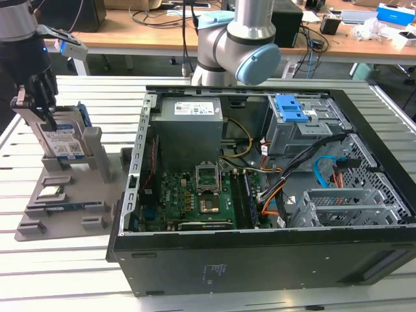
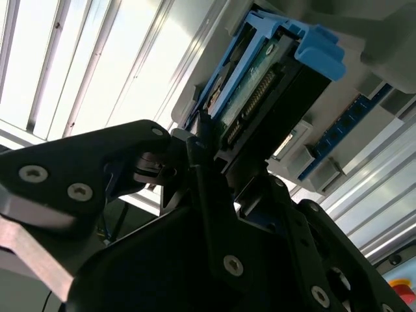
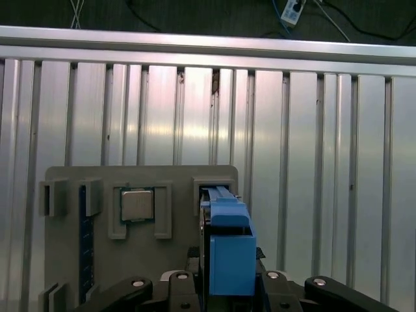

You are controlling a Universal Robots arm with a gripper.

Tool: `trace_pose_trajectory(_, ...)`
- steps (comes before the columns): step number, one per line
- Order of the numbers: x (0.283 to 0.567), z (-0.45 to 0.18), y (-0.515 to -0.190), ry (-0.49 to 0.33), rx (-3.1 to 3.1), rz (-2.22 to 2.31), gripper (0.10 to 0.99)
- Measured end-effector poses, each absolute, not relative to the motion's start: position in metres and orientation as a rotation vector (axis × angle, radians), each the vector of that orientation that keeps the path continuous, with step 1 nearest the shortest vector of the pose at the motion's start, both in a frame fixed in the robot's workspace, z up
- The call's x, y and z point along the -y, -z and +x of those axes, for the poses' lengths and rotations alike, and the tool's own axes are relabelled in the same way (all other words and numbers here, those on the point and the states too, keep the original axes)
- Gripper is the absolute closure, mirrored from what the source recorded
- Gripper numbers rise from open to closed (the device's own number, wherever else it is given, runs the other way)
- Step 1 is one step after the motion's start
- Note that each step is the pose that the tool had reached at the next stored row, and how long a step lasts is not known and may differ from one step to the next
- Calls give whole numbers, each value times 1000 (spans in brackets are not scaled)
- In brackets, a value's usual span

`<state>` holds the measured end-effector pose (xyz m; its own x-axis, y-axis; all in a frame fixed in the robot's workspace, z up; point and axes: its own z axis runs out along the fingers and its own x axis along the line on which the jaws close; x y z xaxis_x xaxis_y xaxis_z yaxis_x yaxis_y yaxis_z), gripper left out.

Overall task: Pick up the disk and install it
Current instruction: 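Pick up the disk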

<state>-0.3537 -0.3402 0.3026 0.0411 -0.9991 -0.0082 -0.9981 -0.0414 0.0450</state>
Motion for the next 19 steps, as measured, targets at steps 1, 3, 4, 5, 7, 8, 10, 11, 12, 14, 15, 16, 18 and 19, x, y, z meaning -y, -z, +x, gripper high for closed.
trace_pose_trajectory(1,340,-354,-305,58,2156,2247,722)
trace_pose_trajectory(3,340,-354,-308,58,2156,2247,722)
trace_pose_trajectory(4,339,-353,-311,58,2156,2247,722)
trace_pose_trajectory(5,339,-353,-312,58,2156,2247,722)
trace_pose_trajectory(7,339,-353,-317,58,2156,2247,722)
trace_pose_trajectory(8,338,-353,-319,58,2156,2247,722)
trace_pose_trajectory(10,338,-353,-323,58,2156,2247,722)
trace_pose_trajectory(11,337,-353,-324,59,2156,2247,722)
trace_pose_trajectory(12,337,-353,-326,59,2156,2247,722)
trace_pose_trajectory(14,336,-352,-329,59,2156,2247,722)
trace_pose_trajectory(15,336,-352,-332,59,2156,2247,722)
trace_pose_trajectory(16,336,-352,-334,59,2156,2247,722)
trace_pose_trajectory(18,335,-352,-337,59,2156,2246,722)
trace_pose_trajectory(19,335,-352,-339,59,2156,2246,722)
